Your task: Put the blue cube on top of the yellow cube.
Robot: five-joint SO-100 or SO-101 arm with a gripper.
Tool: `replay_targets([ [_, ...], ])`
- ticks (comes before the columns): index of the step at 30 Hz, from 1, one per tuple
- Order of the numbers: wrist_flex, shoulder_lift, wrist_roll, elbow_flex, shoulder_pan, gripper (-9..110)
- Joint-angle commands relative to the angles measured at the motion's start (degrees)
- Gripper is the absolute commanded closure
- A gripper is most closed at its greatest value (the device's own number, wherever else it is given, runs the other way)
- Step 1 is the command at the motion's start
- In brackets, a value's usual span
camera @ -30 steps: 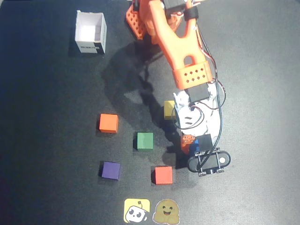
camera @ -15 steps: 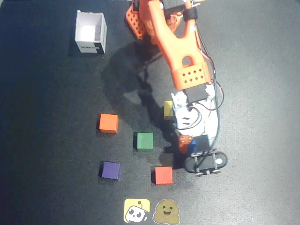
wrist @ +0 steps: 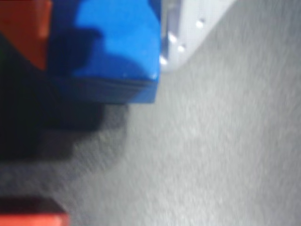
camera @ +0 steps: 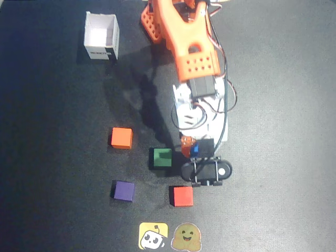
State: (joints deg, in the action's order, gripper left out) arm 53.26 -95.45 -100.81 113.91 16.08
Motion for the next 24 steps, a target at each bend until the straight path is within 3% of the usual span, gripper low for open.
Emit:
replay_targets([
  [1, 2.64, -5.45, 0.00, -2.37, -0.62, 96],
  [16, 6.77, -25.40, 0.00, 16.17, 1.58, 96],
  [24, 10.72, -23.29, -0.35, 16.88, 0.70, 96],
])
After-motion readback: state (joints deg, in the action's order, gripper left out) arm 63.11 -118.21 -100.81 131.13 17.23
